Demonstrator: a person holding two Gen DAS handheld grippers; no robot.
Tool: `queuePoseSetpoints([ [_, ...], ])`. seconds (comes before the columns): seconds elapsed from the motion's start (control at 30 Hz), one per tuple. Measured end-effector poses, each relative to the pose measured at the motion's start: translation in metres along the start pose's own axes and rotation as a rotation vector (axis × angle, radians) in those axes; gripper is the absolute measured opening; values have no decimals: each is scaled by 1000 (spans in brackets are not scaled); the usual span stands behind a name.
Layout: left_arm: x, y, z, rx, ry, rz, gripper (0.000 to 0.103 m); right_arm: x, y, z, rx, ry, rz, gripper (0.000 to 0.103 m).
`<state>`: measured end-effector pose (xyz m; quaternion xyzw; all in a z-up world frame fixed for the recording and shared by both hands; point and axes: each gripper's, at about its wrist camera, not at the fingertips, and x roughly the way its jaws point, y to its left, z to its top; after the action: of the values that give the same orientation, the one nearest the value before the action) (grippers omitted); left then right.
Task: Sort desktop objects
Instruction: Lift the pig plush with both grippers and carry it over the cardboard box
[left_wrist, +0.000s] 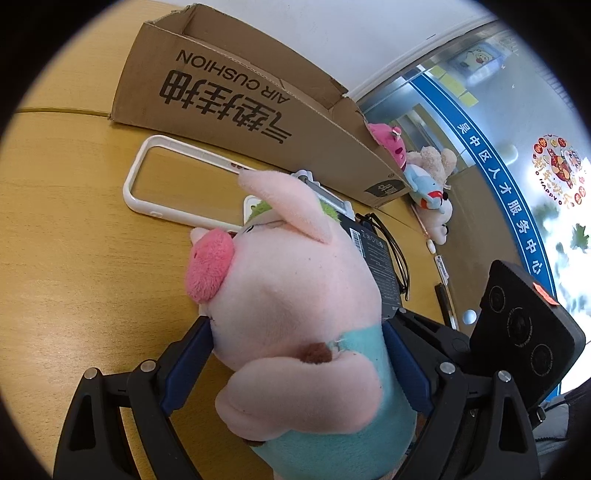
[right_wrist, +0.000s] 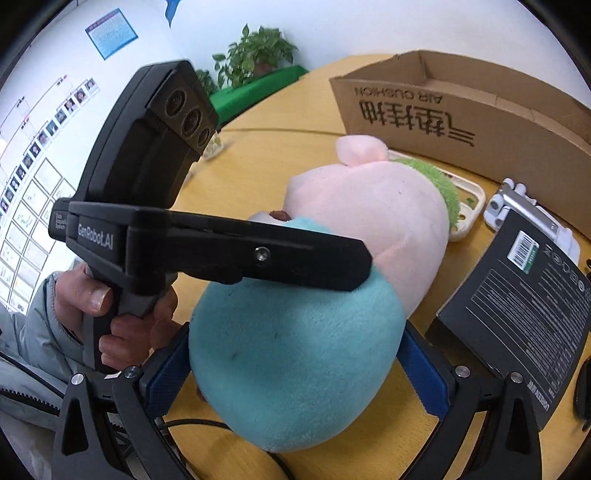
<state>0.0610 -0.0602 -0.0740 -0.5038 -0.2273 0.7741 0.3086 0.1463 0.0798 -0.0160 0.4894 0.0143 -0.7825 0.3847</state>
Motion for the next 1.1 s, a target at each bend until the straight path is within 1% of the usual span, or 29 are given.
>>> queuePoseSetpoints([
  [0.07, -2, -3, 0, 5, -2, 4, 88, 1, 5, 2, -24, 21, -6, 103],
  [0.1, -3, -6, -1, 9, -14, 8, 84, 2, 5, 3, -25, 20, -5, 101],
  [0.13, -5, -9, -1, 8, -31, 13, 82, 1, 5, 3, -24, 18, -2, 97],
  [0.2, -11, -21, 1, 39, -61, 36, 81, -5, 5, 2, -18, -1, 4, 93],
  [0.3, -23, -44, 13, 95, -119, 55, 80, -22, 10, 2, -34, -61, 5, 91],
  [0.37, -32, -61, 27, 139, -162, 65, 80, -39, 14, 7, -68, -116, -10, 90],
  [0.43, -41, -81, 46, 199, -212, 73, 79, -56, 15, 15, -96, -168, -23, 90],
  [0.5, -51, -104, 72, 269, -278, 81, 79, -76, 13, 27, -133, -228, -47, 90],
  [0.53, -57, -117, 88, 311, -319, 84, 79, -92, 11, 40, -164, -270, -72, 90],
  [0.6, -72, -141, 120, 376, -401, 74, 79, -113, 7, 61, -207, -322, -104, 90],
  [0.63, -81, -155, 135, 419, -445, 72, 79, -133, 4, 79, -243, -373, -124, 91],
  [0.73, -104, -195, 181, 532, -562, 93, 79, -174, 1, 116, -326, -477, -181, 92],
  [0.8, -115, -216, 209, 601, -607, 126, 79, -201, 0, 144, -375, -543, -223, 93],
  [0.87, -124, -228, 236, 621, -639, 145, 79, -224, -6, 175, -389, -590, -233, 93],
  [0.9, -126, -229, 251, 619, -645, 147, 79, -231, -10, 187, -392, -602, -234, 93],
  [0.97, -129, -227, 272, 611, -634, 150, 79, -243, -20, 216, -404, -626, -243, 93],
  [1.0, -127, -223, 286, 601, -617, 153, 79, -246, -25, 227, -399, -631, -241, 92],
  [1.07, -115, -212, 310, 580, -561, 153, 80, -244, -46, 259, -353, -642, -227, 91],
  [1.1, -108, -202, 322, 542, -540, 137, 79, -246, -56, 270, -330, -646, -225, 90],
])
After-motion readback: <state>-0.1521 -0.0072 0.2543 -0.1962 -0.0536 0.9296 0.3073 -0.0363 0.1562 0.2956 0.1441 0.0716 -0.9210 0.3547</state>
